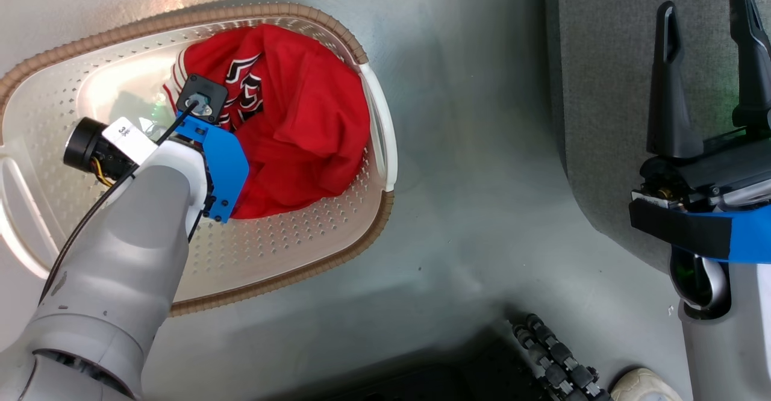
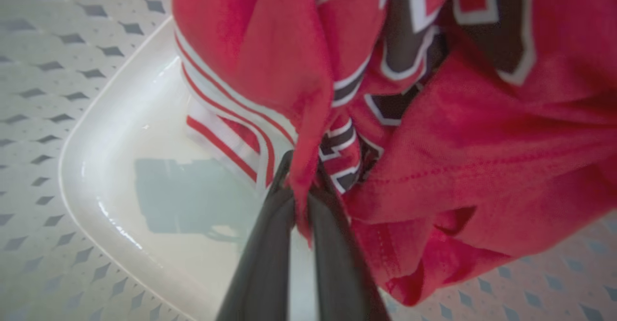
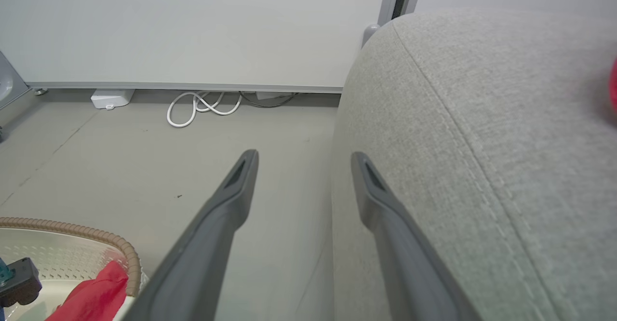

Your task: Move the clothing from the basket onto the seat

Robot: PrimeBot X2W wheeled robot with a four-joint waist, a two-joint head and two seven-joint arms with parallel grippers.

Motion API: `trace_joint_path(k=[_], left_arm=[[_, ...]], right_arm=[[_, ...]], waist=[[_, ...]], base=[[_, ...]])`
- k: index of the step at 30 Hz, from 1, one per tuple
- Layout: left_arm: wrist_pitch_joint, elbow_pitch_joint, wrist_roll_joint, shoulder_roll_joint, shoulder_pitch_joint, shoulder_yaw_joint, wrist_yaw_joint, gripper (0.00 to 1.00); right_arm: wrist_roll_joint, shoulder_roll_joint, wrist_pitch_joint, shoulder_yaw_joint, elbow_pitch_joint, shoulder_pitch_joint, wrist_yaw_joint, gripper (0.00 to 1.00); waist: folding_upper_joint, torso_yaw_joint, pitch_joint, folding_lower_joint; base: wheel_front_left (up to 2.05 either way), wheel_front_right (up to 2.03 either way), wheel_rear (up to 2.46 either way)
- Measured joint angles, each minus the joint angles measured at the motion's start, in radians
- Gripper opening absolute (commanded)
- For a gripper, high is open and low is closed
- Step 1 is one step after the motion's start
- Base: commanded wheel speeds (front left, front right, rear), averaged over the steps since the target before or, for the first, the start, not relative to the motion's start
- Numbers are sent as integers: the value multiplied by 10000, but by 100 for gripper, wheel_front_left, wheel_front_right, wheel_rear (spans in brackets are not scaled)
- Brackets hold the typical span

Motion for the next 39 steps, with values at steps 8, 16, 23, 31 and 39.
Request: trace_joint_path(k=[8,16,23,31,39], left_arm=[[-430,12,-157,-105,-13,-12,-59,0],[-1005,12,-347,-401,254,-19,-178,0],[-1816,15,-853,-612,811,263,-265,0],[-2863,15,-943,-752,1353,224,-326,0],[-3601,-46,-1068,-775,1888,251,-366,0]], right_arm=[[-10,-25,6,2,17,-39,2,100],[-8,-36,8,6,161,-115,2,100],[-25,-12,8,61,395,-40,2,100],[-65,-15,10,4,725,295,2,100],[-151,23,8,33,1085,884,2,100]], waist=[[0,153,-244,0],[1,352,-911,0],[0,516,-1802,0],[0,729,-3055,-1],[1,977,-4536,-1]], base=[[0,0,0],[0,0,0],[0,0,0],[0,0,0],[0,0,0]])
